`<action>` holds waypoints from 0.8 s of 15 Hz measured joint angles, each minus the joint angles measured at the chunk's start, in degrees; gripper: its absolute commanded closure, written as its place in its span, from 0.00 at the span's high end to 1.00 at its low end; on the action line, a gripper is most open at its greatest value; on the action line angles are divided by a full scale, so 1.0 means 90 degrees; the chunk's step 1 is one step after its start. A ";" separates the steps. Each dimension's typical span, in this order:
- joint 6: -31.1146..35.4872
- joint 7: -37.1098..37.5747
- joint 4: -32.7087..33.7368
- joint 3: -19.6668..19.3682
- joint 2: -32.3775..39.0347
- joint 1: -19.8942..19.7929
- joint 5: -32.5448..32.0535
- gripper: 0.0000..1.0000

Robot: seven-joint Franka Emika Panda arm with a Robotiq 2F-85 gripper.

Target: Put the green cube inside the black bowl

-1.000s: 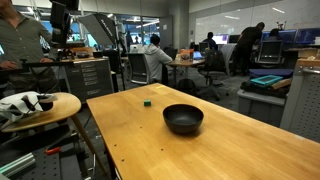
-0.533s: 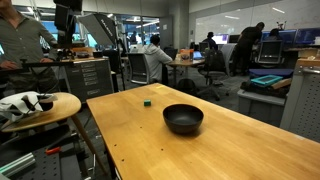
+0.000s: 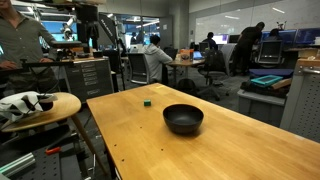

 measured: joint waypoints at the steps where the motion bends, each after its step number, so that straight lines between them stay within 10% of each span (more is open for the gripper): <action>1: 0.0390 0.0211 -0.0003 0.0084 0.0146 0.0000 -0.0021 1.00; 12: 0.2576 0.1752 0.0244 0.0326 0.2017 -0.0046 -0.2730 1.00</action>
